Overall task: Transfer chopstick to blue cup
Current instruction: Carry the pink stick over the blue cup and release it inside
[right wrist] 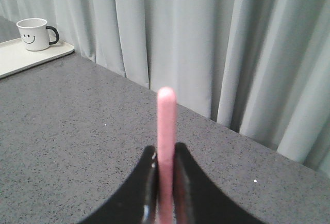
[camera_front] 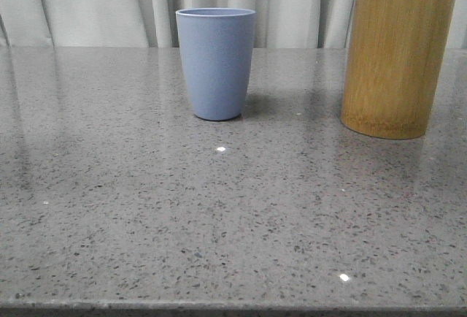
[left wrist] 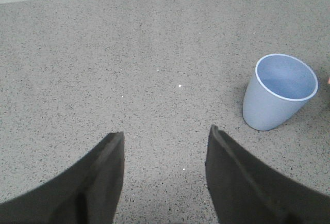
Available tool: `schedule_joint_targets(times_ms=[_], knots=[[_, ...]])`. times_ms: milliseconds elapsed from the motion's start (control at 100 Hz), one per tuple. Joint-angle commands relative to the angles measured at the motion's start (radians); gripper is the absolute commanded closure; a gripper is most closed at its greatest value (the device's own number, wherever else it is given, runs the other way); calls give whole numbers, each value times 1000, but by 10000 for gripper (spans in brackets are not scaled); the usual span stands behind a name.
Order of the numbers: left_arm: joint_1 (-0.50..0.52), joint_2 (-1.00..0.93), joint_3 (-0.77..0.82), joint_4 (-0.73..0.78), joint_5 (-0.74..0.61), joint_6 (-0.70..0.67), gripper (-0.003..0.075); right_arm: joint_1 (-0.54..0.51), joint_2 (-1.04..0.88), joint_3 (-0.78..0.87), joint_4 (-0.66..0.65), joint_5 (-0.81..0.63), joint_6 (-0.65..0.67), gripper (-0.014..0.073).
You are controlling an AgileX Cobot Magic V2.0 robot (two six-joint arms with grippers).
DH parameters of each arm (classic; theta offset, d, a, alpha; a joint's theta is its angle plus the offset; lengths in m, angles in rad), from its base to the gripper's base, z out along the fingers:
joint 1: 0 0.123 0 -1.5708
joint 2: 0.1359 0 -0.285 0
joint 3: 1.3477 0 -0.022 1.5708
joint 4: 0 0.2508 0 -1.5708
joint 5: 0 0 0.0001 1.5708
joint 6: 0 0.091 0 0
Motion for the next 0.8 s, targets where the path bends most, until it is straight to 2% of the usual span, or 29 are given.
schedule_joint_targets(times_ms=[0,490,790], knots=[[-7,-10,-26,13,-66,-11,363,0,-8,-55,-7,-89,-10,662],[-7,-10,-26,13,-66,-11,363,0,97,-55,-8,-174,-10,662],[-7,-10,-26,17,-66,-11,363,-1,103,58,-7,-248,-10,662]])
